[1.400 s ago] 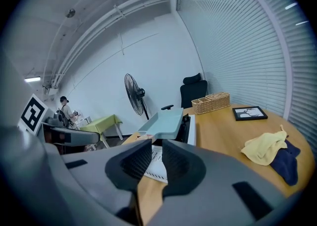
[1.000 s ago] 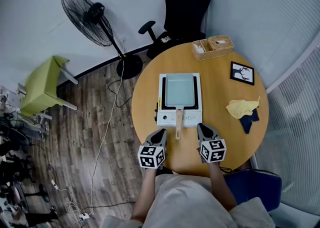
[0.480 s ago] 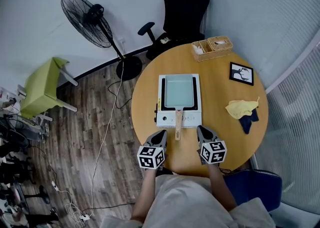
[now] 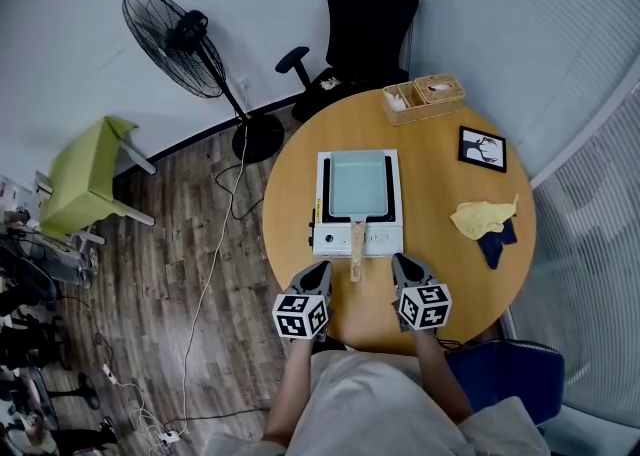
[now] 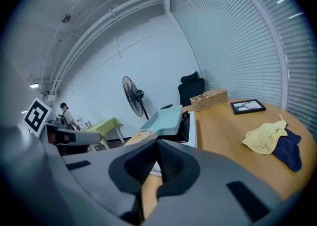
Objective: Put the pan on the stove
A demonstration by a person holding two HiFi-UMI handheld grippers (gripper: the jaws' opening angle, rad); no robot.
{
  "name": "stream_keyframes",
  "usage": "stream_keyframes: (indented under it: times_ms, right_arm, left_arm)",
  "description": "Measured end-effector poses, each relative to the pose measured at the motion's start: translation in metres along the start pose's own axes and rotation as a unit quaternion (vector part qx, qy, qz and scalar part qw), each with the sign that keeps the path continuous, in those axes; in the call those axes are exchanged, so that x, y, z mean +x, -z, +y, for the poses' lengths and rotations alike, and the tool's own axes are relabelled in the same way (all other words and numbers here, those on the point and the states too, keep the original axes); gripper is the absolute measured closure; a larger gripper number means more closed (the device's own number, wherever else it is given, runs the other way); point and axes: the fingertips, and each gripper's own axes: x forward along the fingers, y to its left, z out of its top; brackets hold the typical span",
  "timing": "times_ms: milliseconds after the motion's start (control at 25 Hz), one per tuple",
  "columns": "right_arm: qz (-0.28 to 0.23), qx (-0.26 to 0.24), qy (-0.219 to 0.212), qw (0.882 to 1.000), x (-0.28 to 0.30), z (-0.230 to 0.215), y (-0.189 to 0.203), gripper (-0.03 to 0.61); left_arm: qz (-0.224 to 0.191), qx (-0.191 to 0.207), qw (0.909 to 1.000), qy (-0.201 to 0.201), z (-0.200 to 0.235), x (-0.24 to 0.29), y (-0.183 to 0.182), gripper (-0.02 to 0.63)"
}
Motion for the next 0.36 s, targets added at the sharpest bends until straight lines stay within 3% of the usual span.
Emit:
stream_keyframes:
  times_ms: [360]
  right_arm:
    - [0.002,0.002,0.001,1.000,-0.0009,0.0050,-0.0001,0.555]
  left_arm:
    - [-0.001,-0.003,1.0000,-0.004,0.0043,-0.0040,-0.0012,0.584]
